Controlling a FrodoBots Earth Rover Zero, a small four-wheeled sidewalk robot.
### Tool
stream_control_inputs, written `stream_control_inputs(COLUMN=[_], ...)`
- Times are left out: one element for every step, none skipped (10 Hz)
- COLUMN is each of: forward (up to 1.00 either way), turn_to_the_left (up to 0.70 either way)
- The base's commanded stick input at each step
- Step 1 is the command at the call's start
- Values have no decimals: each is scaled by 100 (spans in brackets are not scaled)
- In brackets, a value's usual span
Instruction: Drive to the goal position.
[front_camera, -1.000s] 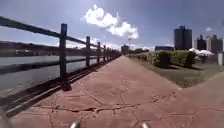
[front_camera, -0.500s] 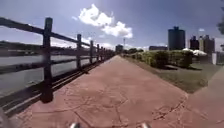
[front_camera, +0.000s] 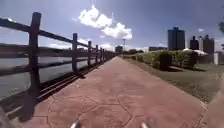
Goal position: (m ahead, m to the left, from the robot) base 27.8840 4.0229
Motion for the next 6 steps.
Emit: stream_control_inputs(forward=[85, 85, 85, 85, 85, 85], turn_to_the_left=[0, 0, 0, 0, 0, 0])
